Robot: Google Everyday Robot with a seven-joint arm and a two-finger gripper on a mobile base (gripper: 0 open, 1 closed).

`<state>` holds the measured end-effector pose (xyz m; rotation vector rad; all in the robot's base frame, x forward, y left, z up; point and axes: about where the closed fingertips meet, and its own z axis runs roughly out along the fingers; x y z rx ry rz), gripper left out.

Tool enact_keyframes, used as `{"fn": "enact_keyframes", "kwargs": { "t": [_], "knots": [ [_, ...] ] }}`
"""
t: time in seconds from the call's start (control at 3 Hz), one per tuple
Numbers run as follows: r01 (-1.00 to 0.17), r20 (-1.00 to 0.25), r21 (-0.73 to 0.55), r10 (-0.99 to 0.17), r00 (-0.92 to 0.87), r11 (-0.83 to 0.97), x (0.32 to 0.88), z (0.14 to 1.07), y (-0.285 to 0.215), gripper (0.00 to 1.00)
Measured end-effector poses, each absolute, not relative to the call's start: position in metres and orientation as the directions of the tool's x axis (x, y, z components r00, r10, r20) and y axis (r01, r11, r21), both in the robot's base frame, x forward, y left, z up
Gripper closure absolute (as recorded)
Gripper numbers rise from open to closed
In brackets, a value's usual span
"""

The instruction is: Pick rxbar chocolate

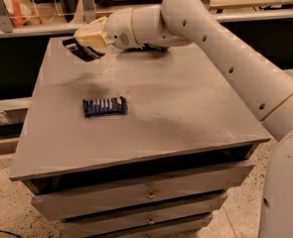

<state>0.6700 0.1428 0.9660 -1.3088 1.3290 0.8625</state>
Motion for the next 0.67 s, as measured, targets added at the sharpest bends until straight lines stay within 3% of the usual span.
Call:
{"fn": "enact_keyframes", "kwargs": {
  "t": [0.67],
  "knots": [
    [-0.980,-0.960,-0.174,-0.240,0.147,0.095,0.6592,0.9855,0.1350,1.00]
  ]
}}
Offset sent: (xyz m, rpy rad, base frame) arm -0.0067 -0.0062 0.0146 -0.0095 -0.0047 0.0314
